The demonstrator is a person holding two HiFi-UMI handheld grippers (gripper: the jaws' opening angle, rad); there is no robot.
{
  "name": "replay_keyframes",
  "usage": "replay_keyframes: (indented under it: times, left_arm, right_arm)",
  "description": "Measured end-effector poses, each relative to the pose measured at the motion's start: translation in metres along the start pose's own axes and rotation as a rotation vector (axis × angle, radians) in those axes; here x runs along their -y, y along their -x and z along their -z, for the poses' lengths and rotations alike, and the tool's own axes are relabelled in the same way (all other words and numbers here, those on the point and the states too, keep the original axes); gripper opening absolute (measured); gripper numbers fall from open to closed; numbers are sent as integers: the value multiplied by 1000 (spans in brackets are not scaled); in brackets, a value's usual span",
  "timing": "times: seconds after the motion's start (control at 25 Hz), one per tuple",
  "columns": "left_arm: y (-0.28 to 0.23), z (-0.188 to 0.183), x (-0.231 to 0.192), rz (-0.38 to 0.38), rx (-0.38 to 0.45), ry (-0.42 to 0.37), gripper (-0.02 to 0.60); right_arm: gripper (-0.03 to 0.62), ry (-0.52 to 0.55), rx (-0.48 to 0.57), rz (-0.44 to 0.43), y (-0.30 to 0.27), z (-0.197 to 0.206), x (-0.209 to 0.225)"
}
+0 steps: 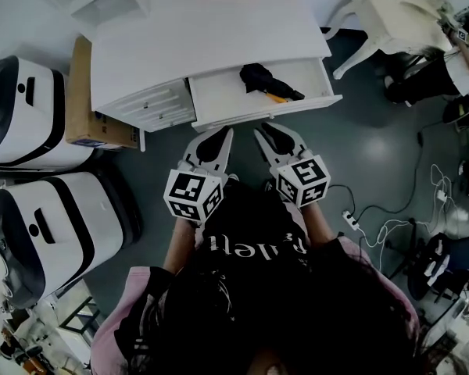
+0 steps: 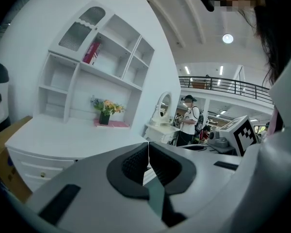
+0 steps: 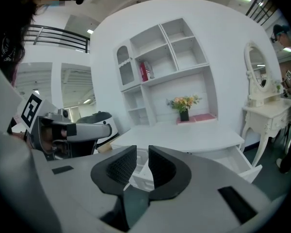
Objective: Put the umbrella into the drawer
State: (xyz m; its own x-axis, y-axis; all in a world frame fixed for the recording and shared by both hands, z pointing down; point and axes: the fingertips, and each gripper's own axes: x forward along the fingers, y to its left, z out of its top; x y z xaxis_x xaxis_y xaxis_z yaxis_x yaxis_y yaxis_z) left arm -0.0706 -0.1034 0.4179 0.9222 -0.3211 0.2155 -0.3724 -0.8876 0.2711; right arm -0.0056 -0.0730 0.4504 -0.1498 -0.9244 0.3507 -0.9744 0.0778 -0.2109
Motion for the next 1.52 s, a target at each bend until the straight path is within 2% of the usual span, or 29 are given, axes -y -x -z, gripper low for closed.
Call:
replay_keyframes:
  times: [0.36,0.6,1.04,1.52]
  left_arm:
    - [3,3,29,-40,17,1,15]
    - [15,4,79,-73,41,3,15]
    - [43,40,181,-110,45,-3,15]
    - [76,58,221,-168,62,-5,16]
  right_arm:
    - [81,-16,-13,-5,45,15,8]
    - [74,-20,-12,-2,106,28,18]
    - [63,25,-19,-101,189,60,5]
    - [59,55,-35,-162,230,80,-13]
